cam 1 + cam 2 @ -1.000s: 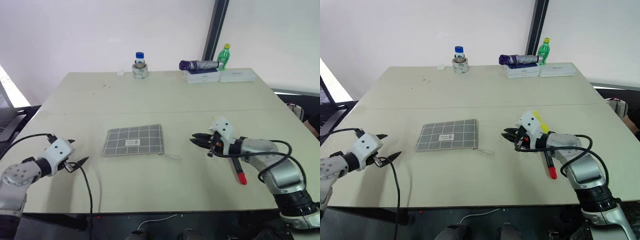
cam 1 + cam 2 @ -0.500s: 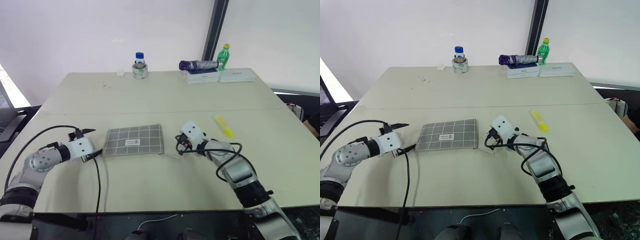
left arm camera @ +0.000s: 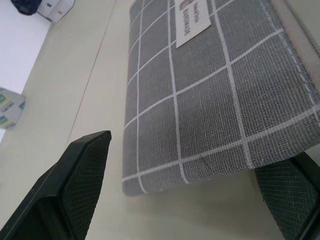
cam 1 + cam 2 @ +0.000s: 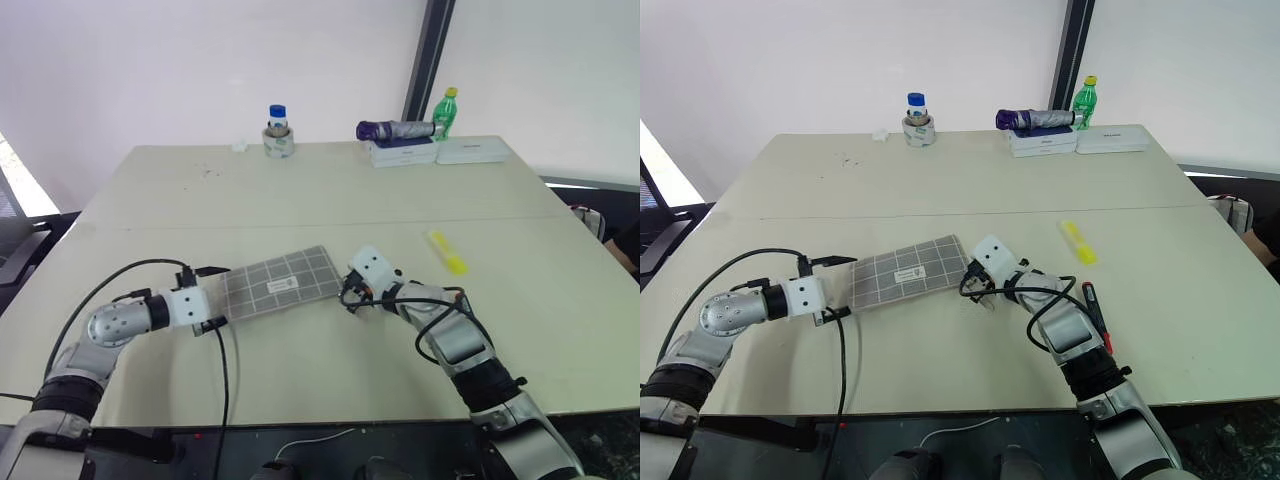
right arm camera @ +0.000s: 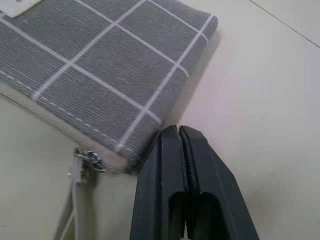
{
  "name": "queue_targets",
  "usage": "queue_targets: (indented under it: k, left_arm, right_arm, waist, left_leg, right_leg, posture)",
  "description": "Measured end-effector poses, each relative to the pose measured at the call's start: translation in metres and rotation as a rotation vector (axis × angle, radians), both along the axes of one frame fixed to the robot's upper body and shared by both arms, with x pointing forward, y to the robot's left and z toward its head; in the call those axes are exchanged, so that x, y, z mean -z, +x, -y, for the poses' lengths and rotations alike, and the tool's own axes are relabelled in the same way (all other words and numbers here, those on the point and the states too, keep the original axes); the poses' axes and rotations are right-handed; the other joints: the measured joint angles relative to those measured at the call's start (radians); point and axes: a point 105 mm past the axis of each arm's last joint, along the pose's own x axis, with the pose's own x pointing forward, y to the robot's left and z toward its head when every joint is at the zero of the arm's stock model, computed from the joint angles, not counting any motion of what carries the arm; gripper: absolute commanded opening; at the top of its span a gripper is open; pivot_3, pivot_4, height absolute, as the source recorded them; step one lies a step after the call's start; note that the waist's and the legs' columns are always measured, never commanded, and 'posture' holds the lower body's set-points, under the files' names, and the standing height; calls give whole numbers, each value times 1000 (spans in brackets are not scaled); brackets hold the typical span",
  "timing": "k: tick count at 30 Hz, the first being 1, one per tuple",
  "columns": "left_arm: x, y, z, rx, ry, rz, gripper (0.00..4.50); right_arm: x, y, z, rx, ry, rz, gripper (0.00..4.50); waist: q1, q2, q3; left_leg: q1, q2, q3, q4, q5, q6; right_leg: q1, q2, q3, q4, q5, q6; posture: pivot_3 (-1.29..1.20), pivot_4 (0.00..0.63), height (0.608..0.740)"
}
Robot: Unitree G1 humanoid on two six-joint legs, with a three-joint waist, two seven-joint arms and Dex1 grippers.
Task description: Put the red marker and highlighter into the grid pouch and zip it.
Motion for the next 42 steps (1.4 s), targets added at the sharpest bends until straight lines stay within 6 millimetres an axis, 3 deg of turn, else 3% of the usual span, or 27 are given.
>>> queue_targets:
  k: [5, 8, 15, 23, 25, 29, 32, 36, 42]
  left_arm:
    - [1, -5, 4, 19, -14, -24, 4500]
    - [4, -9, 7, 44, -11, -45, 3717]
    - [7, -18, 14, 79, -20, -86, 60]
    - [1, -25, 18, 41, -105, -132, 60]
    - [-9, -22, 20, -7, -221, -168, 60]
    - [-37, -21, 25, -70, -457, -228, 60]
    - [-47, -27, 33, -75, -533, -259, 0]
    - [-44, -29, 40, -102, -581, -289, 0]
    - [-42, -29, 42, -126, -605, -295, 0]
  right_arm:
    - [0, -2, -4, -25, -2, 1, 60]
    - [0, -2, -8, -37, 4, 5, 0]
    - [2, -2, -11, -42, 3, 6, 0]
    - [-1, -1, -9, -39, 5, 18, 0]
    - [-5, 1, -5, -28, 7, 35, 0]
    - [-34, 11, 15, 0, -3, 127, 0]
    - [-55, 12, 37, 13, 10, 159, 859]
    - [-70, 5, 51, -2, 18, 166, 2871]
    - [-71, -15, 47, -89, 134, 75, 2871]
  waist:
    - [-2, 0, 0]
    - [-2, 0, 0]
    - [-2, 0, 0]
    - [-4, 0, 0]
    - [-3, 0, 0]
    - [0, 0, 0]
    - [0, 0, 0]
    - [-3, 0, 0]
    - [2, 0, 0]
  left_leg:
    - [0, 0, 0, 0, 0, 0]
    - [0, 0, 0, 0, 0, 0]
    - [0, 0, 0, 0, 0, 0]
    - [0, 0, 0, 0, 0, 0]
    - [0, 0, 0, 0, 0, 0]
    - [0, 0, 0, 1, 0, 0]
    - [0, 0, 0, 0, 0, 0]
    - [0, 1, 0, 0, 0, 0]
    - [0, 1, 1, 0, 0, 0]
  right_leg:
    - [0, 0, 0, 0, 0, 0]
    - [0, 0, 0, 0, 0, 0]
    - [-1, 0, 0, 1, 0, 0]
    - [-2, 1, 1, 1, 0, 0]
    - [-1, 1, 1, 1, 0, 0]
    - [-1, 1, 1, 1, 0, 0]
    - [-1, 1, 1, 1, 0, 0]
    - [-1, 1, 2, 1, 0, 0]
    - [0, 1, 2, 1, 0, 0]
  posture:
    - [0, 150, 740]
    - [0, 150, 740]
    - [0, 150, 740]
    - [0, 150, 740]
    - [0, 150, 740]
    - [0, 150, 740]
    - [0, 150, 740]
    - [0, 150, 740]
    - [0, 150, 740]
